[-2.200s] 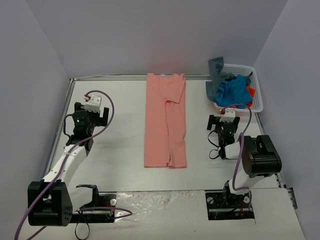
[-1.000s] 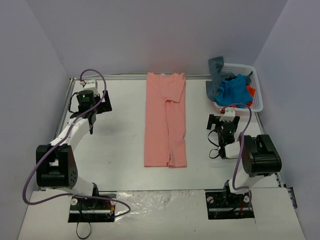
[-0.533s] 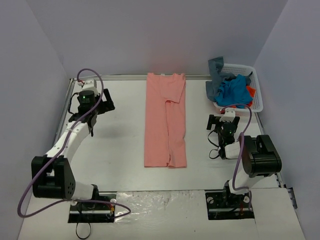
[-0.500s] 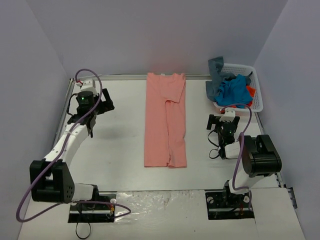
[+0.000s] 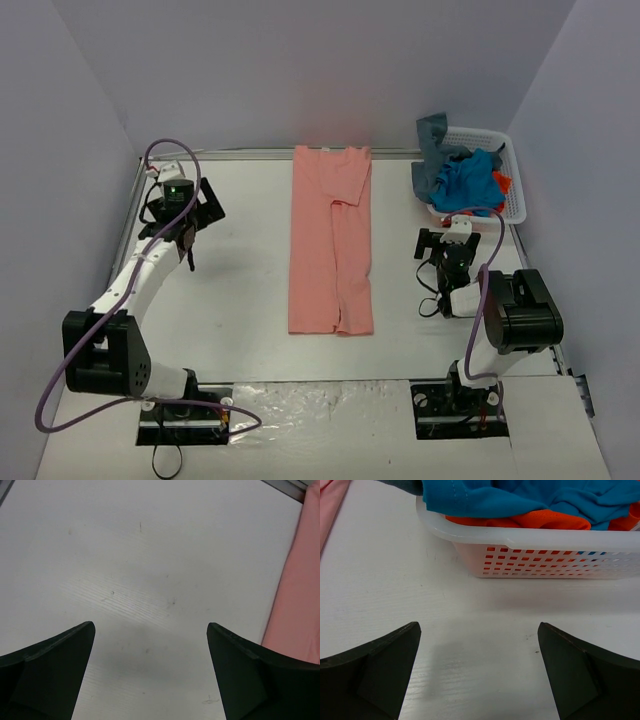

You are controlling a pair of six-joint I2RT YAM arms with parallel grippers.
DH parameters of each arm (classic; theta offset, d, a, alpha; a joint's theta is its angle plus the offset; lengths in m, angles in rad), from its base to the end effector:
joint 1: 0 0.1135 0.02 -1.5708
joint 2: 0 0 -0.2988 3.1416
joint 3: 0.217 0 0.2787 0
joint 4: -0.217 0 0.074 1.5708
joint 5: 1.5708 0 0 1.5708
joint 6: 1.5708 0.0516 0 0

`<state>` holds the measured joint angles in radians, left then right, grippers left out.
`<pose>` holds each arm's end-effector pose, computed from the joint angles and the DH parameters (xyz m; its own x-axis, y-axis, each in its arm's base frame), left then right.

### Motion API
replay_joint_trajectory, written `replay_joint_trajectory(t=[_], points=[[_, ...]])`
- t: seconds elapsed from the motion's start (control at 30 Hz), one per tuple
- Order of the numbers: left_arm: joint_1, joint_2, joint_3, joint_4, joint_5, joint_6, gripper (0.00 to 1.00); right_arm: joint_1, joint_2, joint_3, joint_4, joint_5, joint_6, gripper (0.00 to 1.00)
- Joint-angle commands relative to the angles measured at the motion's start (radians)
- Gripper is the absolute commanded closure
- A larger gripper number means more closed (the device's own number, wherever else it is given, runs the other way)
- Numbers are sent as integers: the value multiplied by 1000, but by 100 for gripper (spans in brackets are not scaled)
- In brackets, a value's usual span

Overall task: Fold and stack the t-shirts
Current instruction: Grab the bottom of the folded rectangular tshirt with both arms

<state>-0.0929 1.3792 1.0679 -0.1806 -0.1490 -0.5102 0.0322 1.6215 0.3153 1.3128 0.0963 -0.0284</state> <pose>0.3500 -0.0249 0.3215 -0.3916 -0.4485 -0.8034 -0.2633 0.8913 -0.3693 0.2896 0.0044 0.1657 0.0048 -0.0281 -0.9996 0.0642 0.9975 -0.0278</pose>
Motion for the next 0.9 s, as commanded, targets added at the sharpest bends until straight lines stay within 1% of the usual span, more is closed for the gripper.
replay_joint_trajectory(t=[0.0, 0.07, 0.1, 0.17, 0.23, 0.3, 0.37, 0.4, 0.43, 0.53, 0.67, 0.73, 0.87], points=[[-36, -75, -50, 5, -110, -39, 6, -5, 3, 30, 126, -3, 10, 0], [-39, -140, -95, 67, -144, -62, 6, -5, 3, 30, 125, -3, 10, 0], [-41, -170, -127, 76, -176, -65, 6, -5, 3, 30, 126, -4, 10, 0], [-39, -186, -132, 58, -187, -80, 6, -6, 2, 30, 125, -4, 10, 0], [-45, -174, -114, 14, -144, -74, 6, -6, 3, 30, 125, -4, 10, 0], [-62, -140, -117, 16, -121, -64, 6, -5, 3, 30, 124, -4, 10, 0], [-109, -126, -152, 72, -136, -42, 6, -6, 3, 30, 124, -4, 10, 0], [-125, -126, -167, 82, -161, -47, 6, -5, 3, 30, 124, -4, 10, 0], [-137, -129, -208, 126, -168, -62, 6, -6, 3, 30, 124, -4, 10, 0], [-137, -155, -272, 242, -133, -48, 6, -6, 3, 30, 123, -6, 10, 0], [-137, -175, -301, 292, -121, -27, 6, -6, 3, 30, 124, -4, 10, 0], [-136, -166, -296, 290, -126, -36, 6, -6, 3, 30, 123, -6, 8, 0], [-131, -105, -261, 316, -115, -40, 6, -6, 3, 31, 123, -4, 10, 0]])
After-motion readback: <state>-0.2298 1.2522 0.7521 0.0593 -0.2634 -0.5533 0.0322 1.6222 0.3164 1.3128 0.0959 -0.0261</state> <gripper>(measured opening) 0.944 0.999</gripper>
